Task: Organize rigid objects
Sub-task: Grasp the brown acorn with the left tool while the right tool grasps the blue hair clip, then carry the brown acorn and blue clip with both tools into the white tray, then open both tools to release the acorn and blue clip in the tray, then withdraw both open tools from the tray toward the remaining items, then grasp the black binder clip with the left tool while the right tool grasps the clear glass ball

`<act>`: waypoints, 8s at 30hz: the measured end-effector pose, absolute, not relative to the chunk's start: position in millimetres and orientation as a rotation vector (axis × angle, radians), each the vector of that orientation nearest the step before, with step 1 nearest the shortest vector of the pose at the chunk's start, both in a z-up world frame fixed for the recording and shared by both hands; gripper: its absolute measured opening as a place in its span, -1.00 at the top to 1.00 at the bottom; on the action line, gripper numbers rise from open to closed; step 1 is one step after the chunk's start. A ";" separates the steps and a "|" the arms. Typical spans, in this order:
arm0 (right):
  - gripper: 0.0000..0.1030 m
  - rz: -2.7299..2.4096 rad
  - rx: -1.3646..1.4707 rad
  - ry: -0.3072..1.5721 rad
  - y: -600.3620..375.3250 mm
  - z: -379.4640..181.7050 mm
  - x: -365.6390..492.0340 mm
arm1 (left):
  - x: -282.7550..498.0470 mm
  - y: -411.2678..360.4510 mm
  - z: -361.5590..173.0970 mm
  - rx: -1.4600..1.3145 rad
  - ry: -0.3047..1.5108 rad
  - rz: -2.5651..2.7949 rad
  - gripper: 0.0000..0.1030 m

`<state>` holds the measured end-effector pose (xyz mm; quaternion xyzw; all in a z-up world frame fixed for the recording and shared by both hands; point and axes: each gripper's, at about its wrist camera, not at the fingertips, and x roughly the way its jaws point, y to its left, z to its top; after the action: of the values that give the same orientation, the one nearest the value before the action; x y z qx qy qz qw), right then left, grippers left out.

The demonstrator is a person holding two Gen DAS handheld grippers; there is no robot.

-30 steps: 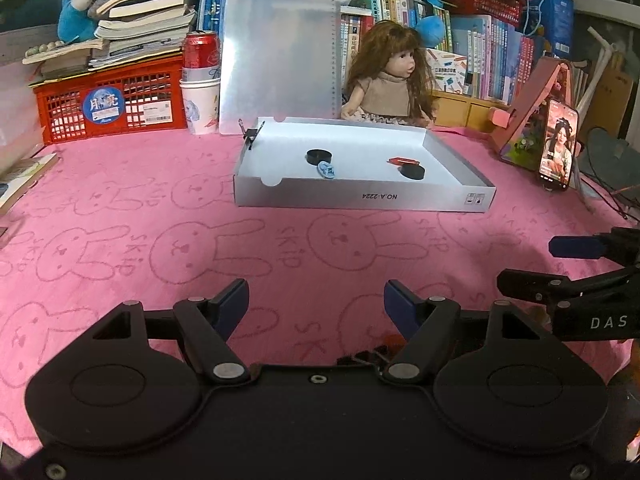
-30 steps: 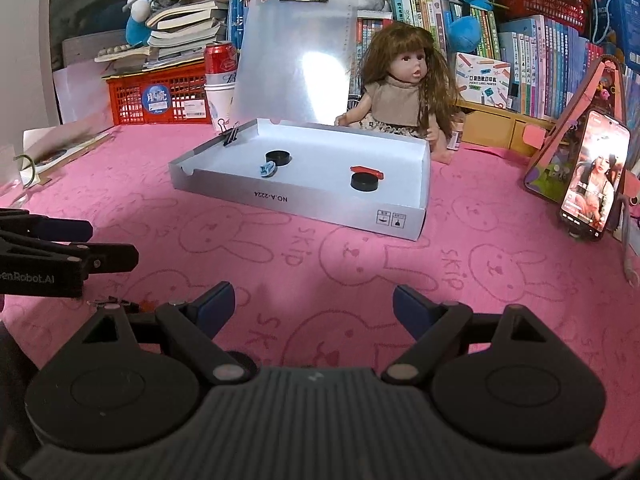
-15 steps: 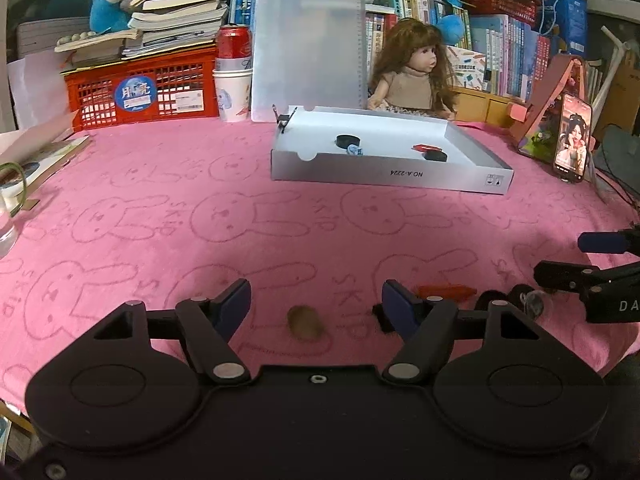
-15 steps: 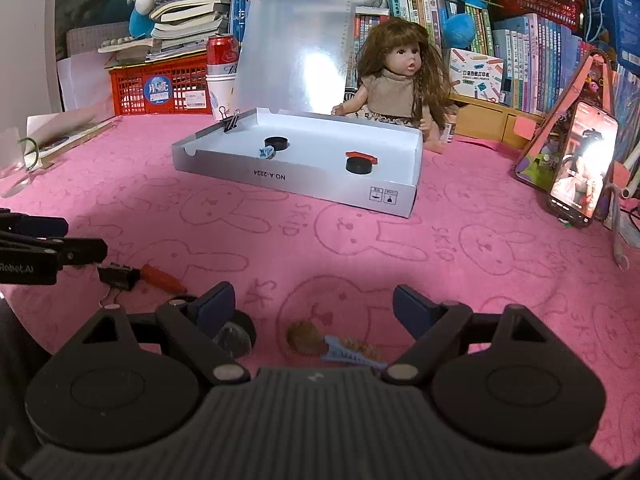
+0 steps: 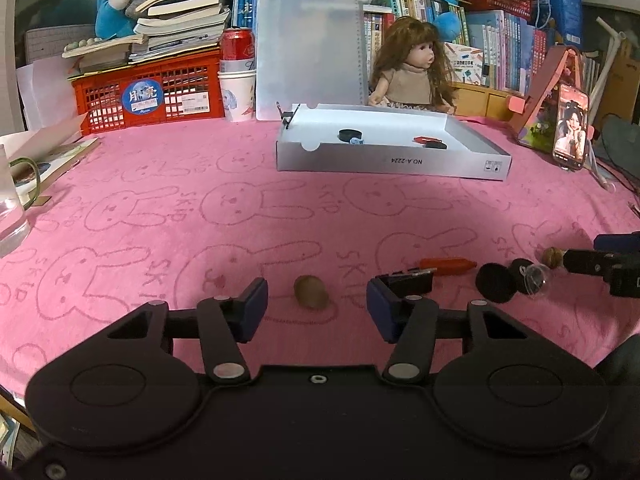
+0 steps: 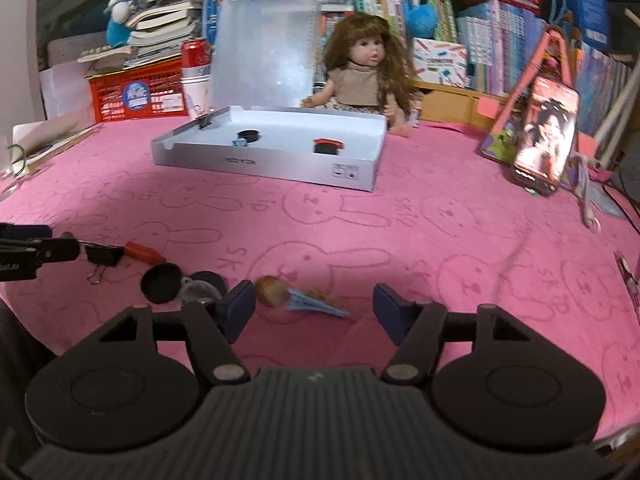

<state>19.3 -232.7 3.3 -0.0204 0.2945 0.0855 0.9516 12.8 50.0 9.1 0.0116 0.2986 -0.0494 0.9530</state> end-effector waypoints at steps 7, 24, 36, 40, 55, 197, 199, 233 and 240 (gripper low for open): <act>-0.20 0.152 -0.024 0.616 -233.5 -5.0 23.2 | 12.2 50.3 2.7 0.030 0.612 -0.087 0.05; 0.19 0.145 -0.005 0.581 -227.3 -8.2 27.7 | 20.6 38.9 -1.1 0.056 0.574 -0.059 0.67; 0.19 0.150 0.009 0.553 -228.6 0.7 26.0 | 19.0 37.8 8.2 0.050 0.563 -0.066 0.67; 0.19 0.156 0.002 0.542 -225.1 3.9 29.1 | 23.6 35.6 13.6 0.056 0.567 -0.075 0.67; 0.19 0.193 0.006 0.522 -207.0 21.0 58.8 | 52.7 26.5 28.7 0.035 0.587 -0.100 0.67; -1.00 0.205 -0.027 0.427 -202.7 65.3 84.0 | 100.1 19.8 72.8 -0.062 0.563 -0.115 -0.69; -1.00 0.211 -0.037 0.429 -203.2 60.0 77.4 | 94.2 19.2 69.7 -0.058 0.561 -0.116 -0.69; -0.27 0.416 -0.153 0.543 -189.5 -5.2 5.2 | 12.3 7.7 9.1 0.033 0.605 -0.207 -0.05; -0.09 0.439 -0.151 0.553 -182.1 -9.0 11.1 | 22.3 2.9 1.4 0.019 0.624 -0.183 0.12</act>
<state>11.1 -182.1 -9.0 -0.0737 0.2705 0.2147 0.9356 22.3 2.9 1.4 0.0091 0.3064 -0.0900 0.9476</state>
